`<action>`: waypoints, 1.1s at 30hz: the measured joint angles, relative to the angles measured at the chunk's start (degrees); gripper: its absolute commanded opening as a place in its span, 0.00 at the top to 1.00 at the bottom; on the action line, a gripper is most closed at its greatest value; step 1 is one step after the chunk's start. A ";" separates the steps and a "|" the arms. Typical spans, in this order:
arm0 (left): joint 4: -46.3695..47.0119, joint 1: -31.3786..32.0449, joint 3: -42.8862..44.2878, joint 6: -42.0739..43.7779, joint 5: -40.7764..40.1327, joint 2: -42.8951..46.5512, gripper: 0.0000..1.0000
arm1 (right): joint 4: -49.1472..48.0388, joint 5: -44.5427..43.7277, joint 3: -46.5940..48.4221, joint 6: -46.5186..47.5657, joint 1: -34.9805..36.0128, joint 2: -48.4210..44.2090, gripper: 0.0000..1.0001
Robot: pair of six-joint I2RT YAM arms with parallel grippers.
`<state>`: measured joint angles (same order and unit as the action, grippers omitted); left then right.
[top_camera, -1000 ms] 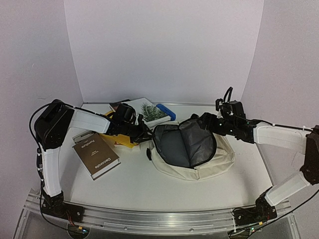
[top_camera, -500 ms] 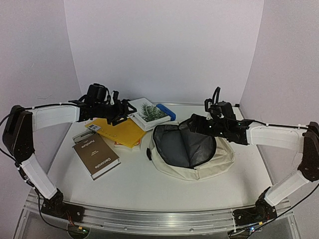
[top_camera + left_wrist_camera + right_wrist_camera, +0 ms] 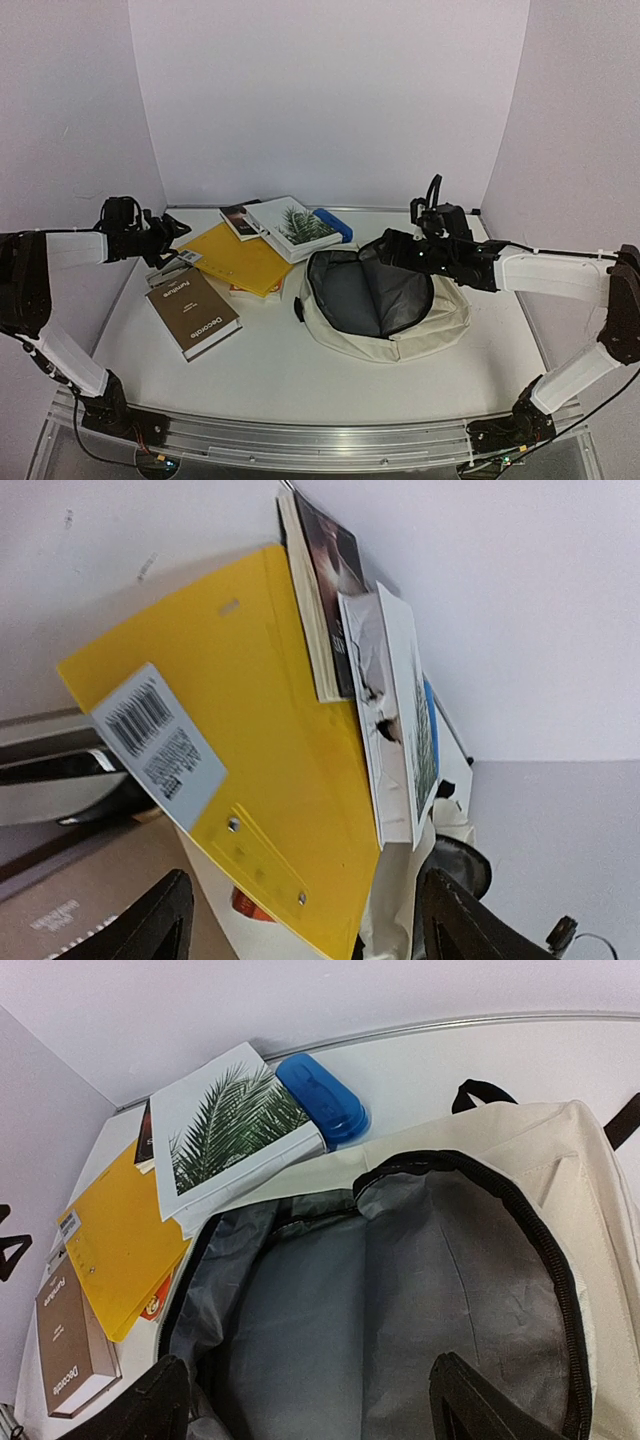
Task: Pack the student bag
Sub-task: Pick up the files from the center of the board.
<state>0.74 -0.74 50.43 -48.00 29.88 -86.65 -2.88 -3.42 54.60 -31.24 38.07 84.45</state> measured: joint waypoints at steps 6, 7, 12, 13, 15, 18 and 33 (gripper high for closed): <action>7.71 -4.84 -0.95 -3.14 2.84 -5.13 0.27 | -0.14 0.00 -0.32 -0.51 0.23 -0.26 0.18; 8.67 -5.13 -0.95 -3.59 3.28 -6.00 0.27 | -0.11 -0.02 -0.40 -0.57 0.23 -0.32 0.18; 12.88 -7.07 -0.94 -5.82 4.67 -11.28 0.31 | -0.12 -0.02 -0.40 -1.30 0.28 -0.54 0.18; 13.16 -7.26 -0.93 -6.03 4.65 -12.00 0.31 | -0.13 -0.02 -0.40 -1.47 0.28 -0.58 0.18; 13.33 -7.42 -0.88 -6.11 4.59 -13.38 0.31 | -0.13 -0.02 -0.40 -1.80 0.28 -0.67 0.18; 13.31 -7.43 -0.67 -6.09 4.47 -15.06 0.32 | -0.13 -0.02 -0.40 -2.04 0.28 -0.69 0.18; 17.92 -7.47 3.47 -6.58 6.37 -22.04 0.49 | -0.16 0.04 -0.40 -2.93 0.36 -0.07 0.18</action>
<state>18.66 -8.21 53.89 -54.58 36.25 -108.69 -3.04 -3.38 54.19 -34.17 38.43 84.38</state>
